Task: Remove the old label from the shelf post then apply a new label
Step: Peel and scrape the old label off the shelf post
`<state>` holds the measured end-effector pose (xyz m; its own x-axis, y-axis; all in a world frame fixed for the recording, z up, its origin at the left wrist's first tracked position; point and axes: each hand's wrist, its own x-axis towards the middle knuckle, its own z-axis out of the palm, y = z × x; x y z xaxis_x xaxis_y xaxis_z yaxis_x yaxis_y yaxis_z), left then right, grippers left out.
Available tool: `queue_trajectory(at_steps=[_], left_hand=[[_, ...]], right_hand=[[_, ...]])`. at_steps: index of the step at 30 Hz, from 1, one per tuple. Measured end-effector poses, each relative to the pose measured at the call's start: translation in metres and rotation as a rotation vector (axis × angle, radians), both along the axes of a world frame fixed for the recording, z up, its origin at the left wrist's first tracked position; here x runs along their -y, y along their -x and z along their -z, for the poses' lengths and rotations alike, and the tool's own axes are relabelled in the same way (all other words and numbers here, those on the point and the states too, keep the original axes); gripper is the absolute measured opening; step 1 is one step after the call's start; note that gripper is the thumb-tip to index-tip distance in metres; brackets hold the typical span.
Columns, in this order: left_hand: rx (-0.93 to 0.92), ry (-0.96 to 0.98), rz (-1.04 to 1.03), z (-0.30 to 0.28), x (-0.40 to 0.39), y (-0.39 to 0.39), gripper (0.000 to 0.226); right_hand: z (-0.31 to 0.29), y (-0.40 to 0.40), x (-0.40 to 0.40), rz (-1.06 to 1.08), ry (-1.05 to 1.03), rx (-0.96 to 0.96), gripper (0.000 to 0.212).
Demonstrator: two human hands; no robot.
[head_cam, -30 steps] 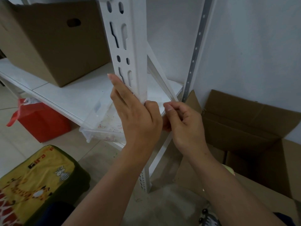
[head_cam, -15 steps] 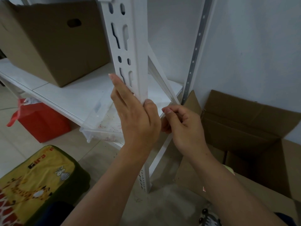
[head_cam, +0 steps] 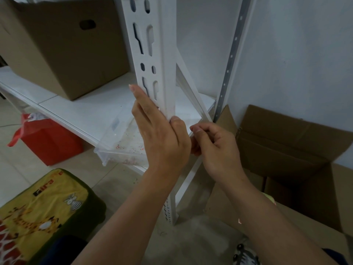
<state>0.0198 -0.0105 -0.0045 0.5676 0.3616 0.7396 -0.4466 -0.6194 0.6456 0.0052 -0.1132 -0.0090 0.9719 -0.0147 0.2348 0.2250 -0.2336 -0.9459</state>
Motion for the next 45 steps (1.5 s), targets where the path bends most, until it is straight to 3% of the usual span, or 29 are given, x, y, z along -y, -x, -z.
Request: queue_trajectory(at_steps=[29,36,45], left_hand=[[0.021,0.035,-0.009,0.001,0.003,-0.003,0.078],[-0.029,-0.077,0.169,0.011,-0.019,0.006,0.089],[-0.089,0.033,0.426,0.011,-0.034,0.017,0.080]], right_hand=[[0.003,0.003,0.005,-0.022,-0.018,0.025,0.018],[-0.005,0.000,-0.011,-0.133,-0.052,0.087,0.019],[-0.009,-0.003,-0.031,-0.056,-0.073,0.266,0.015]])
